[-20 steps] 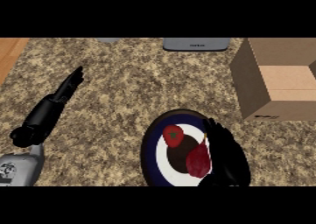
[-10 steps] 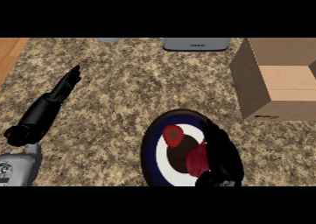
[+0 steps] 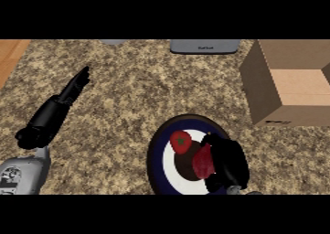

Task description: Pick the pear from the plate and place it in the cardboard box

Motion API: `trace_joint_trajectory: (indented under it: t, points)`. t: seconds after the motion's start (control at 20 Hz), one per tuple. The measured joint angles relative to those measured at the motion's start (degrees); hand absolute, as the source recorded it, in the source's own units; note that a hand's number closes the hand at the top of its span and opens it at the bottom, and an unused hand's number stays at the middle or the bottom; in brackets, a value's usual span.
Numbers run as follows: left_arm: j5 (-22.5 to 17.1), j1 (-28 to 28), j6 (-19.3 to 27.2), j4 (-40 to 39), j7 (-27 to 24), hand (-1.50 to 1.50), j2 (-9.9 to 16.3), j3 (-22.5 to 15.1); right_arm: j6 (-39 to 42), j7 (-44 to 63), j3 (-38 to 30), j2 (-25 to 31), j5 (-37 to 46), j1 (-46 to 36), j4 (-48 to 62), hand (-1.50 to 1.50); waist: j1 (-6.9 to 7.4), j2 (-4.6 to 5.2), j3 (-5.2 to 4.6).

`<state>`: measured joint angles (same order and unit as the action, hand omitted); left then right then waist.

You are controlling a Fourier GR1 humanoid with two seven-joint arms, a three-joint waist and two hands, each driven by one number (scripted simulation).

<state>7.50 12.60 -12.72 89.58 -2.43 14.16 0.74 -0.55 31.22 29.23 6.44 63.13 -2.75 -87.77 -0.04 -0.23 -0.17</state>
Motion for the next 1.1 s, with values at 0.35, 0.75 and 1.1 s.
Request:
trace_joint_trajectory:
  t: [0.35, 0.75, 1.1]
  points:
    - [0.2, 0.1, -0.5, -0.4, -0.9, 0.00, -0.4, 0.0, 1.4, -18.2, 7.9, 8.1, -0.7, -0.3, -2.5, 1.50, 1.11, 0.07, 0.10]
    - [0.3, 0.2, -0.5, -1.0, -1.1, 0.00, -0.3, 0.3, -1.0, -51.1, 15.3, 26.6, -7.0, -0.4, -13.2, 1.50, 0.54, 0.10, 0.27]
    - [-0.3, -1.0, -0.7, -0.6, -1.3, 0.00, 0.6, 1.9, -7.2, -70.7, 1.2, 43.3, -23.4, 3.5, -23.5, 1.50, -0.99, 0.02, 0.24]
